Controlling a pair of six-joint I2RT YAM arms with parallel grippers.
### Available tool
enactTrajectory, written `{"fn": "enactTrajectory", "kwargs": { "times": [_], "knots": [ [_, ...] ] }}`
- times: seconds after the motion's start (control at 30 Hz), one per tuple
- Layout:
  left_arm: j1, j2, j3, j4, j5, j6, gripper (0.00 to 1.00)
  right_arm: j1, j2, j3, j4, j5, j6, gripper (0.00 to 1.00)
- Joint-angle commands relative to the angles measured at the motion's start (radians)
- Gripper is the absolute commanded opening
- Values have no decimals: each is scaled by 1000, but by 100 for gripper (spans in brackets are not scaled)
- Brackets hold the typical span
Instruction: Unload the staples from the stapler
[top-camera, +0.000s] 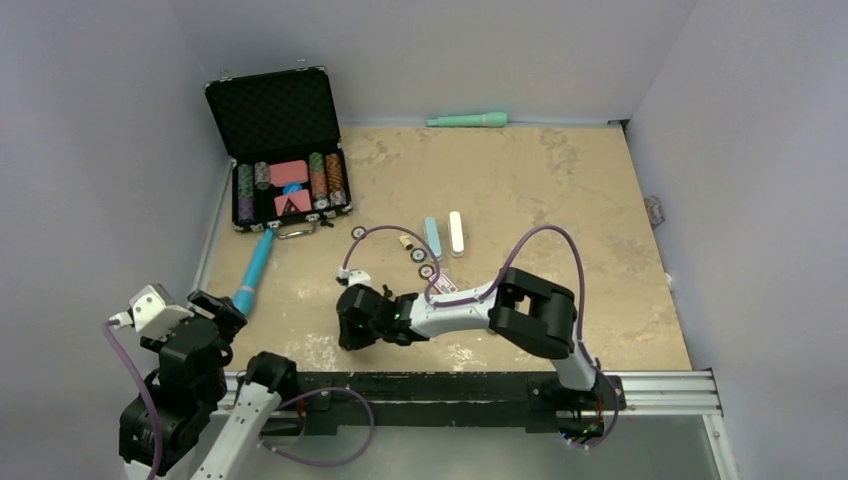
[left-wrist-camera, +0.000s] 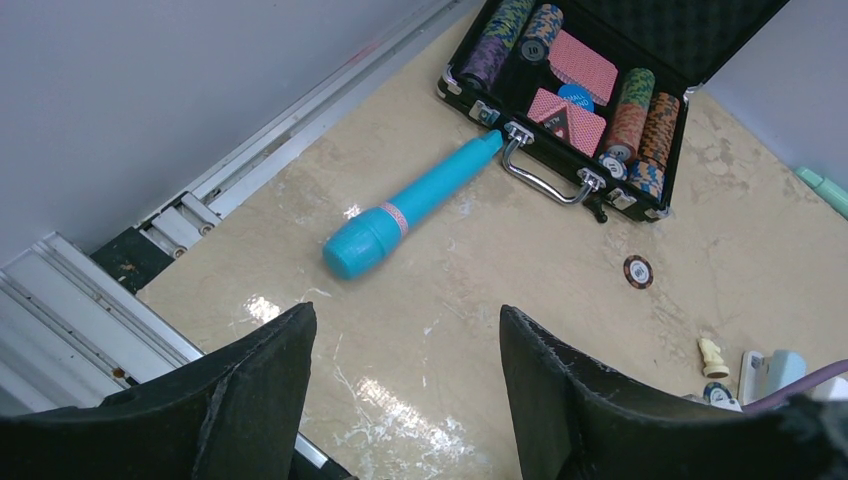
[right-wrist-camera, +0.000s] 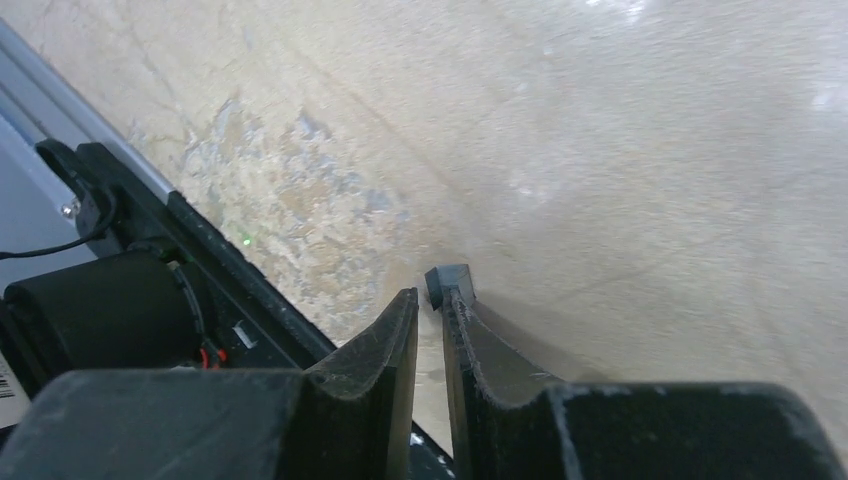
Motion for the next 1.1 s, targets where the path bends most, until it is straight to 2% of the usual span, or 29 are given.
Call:
{"fn": "enactTrajectory", "kwargs": {
  "times": [0.0,0.23,0.53,0.63,0.7,0.77,1.07],
  "knots": [
    [5,-8,8,30,3,14,71,-4,-49,-33,-62,61,-13,21],
    [5,-7,9,28,4,15,71,71,-26,97,-137,62,-44,24],
    [5,-8,9,32,8,19,71,73,-42,110,-161,78,-42,26],
    [5,-8,8,31,8,18,71,73,-41,135,-223,141,-39,33],
    [5,-9,10,30,8,18,71,73,-24,167,-280,191,-28,43],
    [5,-10,9,29,8,17,71,73,-9,189,-313,214,-28,48],
    [5,-11,7,40,18,29,71,73,20,247,-375,270,-59,50]
  ]
}}
